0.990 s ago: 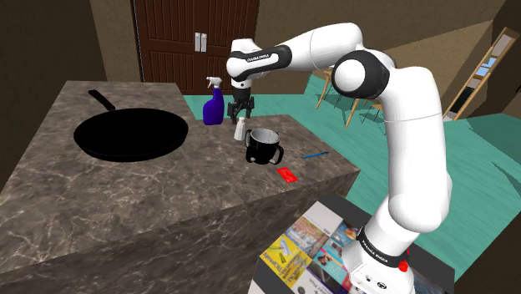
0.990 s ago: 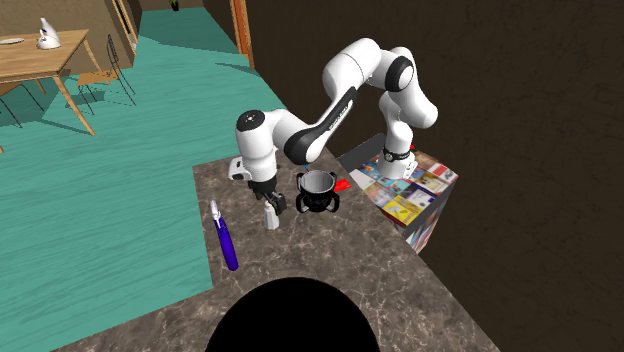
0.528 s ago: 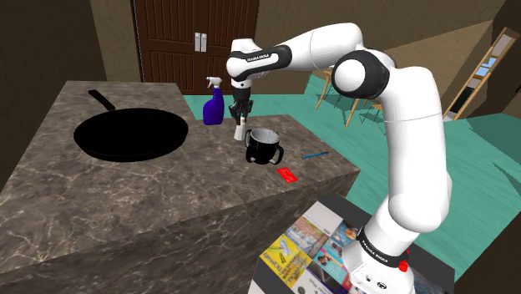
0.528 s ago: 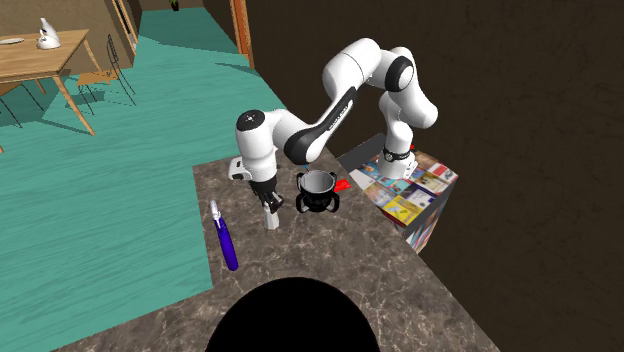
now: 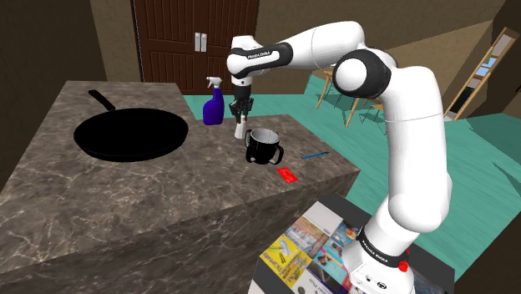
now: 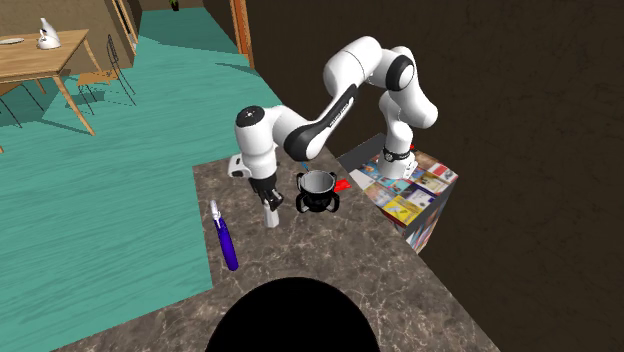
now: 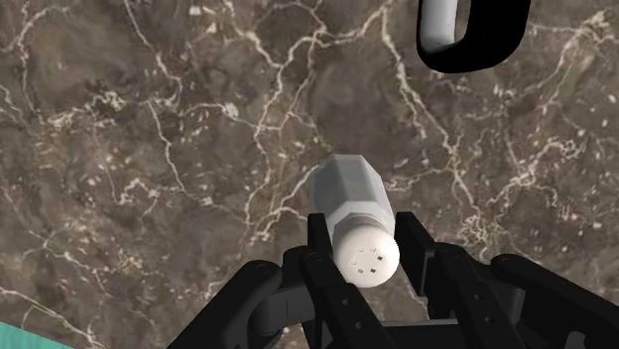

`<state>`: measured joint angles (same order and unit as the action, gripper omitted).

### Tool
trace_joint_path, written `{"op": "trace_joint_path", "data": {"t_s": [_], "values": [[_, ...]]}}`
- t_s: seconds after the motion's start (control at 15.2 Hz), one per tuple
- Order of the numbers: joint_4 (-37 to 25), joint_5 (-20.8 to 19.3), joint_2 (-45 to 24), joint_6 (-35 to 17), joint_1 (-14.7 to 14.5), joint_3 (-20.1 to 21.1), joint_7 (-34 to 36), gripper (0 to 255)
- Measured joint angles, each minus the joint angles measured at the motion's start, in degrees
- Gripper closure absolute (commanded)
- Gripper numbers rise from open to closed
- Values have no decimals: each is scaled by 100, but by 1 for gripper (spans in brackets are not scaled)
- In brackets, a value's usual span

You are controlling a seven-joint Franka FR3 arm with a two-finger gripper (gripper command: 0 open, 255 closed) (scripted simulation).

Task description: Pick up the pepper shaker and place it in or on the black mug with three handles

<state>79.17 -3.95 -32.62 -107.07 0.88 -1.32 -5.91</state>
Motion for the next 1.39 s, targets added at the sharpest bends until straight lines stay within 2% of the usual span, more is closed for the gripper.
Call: {"op": "trace_joint_path", "data": {"t_s": [1.39], "values": [[-1459, 18, 92, 1545, -3, -4, -108, 255]]}}
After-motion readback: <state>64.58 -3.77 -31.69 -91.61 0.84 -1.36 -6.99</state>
